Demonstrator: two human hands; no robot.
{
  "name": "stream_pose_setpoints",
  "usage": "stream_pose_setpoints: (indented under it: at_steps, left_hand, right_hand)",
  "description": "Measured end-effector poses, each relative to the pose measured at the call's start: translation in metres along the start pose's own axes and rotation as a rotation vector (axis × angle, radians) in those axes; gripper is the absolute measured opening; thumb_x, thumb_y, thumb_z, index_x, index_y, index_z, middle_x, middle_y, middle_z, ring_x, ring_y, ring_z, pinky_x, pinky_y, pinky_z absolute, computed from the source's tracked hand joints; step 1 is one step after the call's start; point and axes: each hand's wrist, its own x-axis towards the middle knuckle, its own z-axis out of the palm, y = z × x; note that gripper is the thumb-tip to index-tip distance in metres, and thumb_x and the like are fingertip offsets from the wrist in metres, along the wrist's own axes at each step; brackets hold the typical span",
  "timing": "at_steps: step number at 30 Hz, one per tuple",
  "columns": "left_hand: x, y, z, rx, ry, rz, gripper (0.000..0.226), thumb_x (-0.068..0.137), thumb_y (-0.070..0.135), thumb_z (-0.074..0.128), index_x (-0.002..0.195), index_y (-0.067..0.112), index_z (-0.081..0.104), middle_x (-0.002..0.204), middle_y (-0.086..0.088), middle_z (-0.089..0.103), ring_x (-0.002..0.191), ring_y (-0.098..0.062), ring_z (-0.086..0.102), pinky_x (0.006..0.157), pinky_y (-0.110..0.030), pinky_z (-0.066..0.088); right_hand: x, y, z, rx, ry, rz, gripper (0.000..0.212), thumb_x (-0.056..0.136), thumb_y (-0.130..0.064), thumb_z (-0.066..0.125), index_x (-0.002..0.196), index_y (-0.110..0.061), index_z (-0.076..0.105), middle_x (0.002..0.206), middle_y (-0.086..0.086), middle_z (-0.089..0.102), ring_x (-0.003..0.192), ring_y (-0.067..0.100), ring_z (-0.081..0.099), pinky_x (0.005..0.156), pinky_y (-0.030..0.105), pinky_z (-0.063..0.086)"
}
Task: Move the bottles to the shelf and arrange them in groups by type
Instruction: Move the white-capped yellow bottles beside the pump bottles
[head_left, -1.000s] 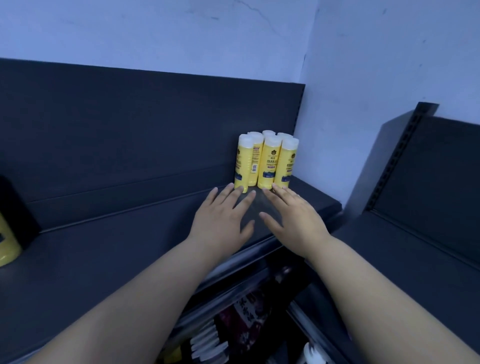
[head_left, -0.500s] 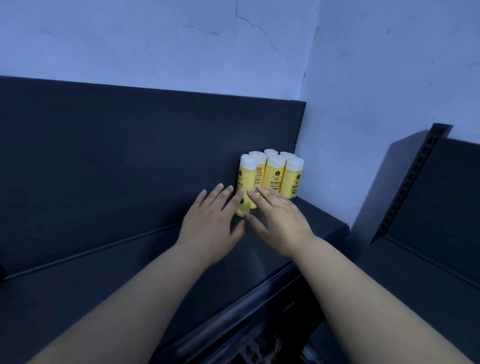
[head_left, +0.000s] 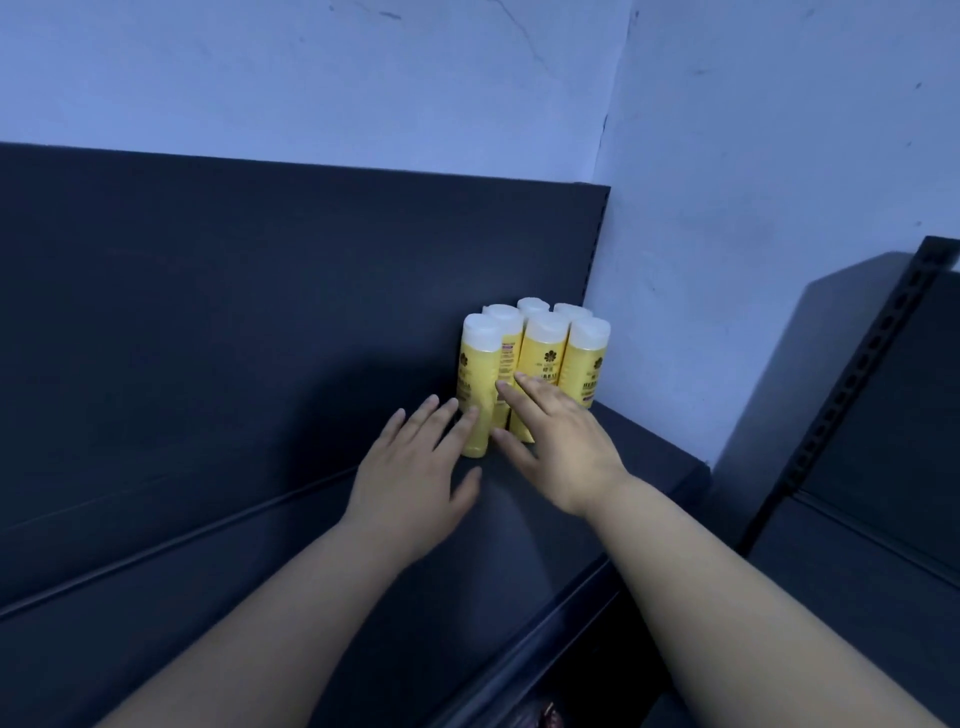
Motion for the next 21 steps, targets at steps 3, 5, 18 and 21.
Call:
stream_pose_setpoints:
  at_steps: [3,5,18,21]
  left_hand:
    - [0.026,0.001,0.018,-0.009,-0.031,-0.016,0.066,0.084,0.050,0.025,0.140,0.021,0.043,0.141,-0.002,0.048,0.135,-0.020,0.039,0.110,-0.036,0.022]
    - [0.044,0.001,0.025,-0.022,-0.048,-0.015,0.070,0.083,0.053,0.017,0.144,0.023,0.034,0.148,-0.001,0.039,0.140,-0.018,0.029,0.112,-0.034,0.013]
    - [0.197,0.044,0.048,-0.056,0.088,0.118,0.057,0.085,0.030,0.056,0.138,0.010,0.044,0.137,-0.007,0.051,0.130,-0.024,0.045,0.110,-0.043,0.028]
    - [0.230,0.060,0.058,-0.012,-0.013,0.122,0.060,0.094,0.028,0.043,0.148,0.013,0.021,0.151,-0.004,0.031,0.140,-0.020,0.024,0.115,-0.038,0.013]
  right_hand:
    - [0.024,0.032,0.003,0.005,0.000,0.020,0.059,0.096,-0.049,0.036,0.149,-0.029,0.020,0.158,-0.002,0.014,0.145,0.016,0.009,0.118,0.035,0.011]
    - [0.042,0.054,0.002,0.001,0.003,0.042,0.059,0.096,-0.049,0.036,0.149,-0.029,0.020,0.158,-0.003,0.013,0.145,0.016,0.008,0.117,0.033,0.010]
    - [0.144,0.186,0.013,0.137,0.220,0.122,0.038,0.092,-0.033,0.053,0.122,-0.009,0.056,0.123,0.009,0.053,0.119,0.028,0.044,0.098,0.034,0.036]
    - [0.152,0.190,0.024,0.137,0.320,0.086,0.027,0.087,-0.028,0.062,0.102,-0.007,0.065,0.104,0.011,0.057,0.101,0.033,0.048,0.083,0.036,0.043]
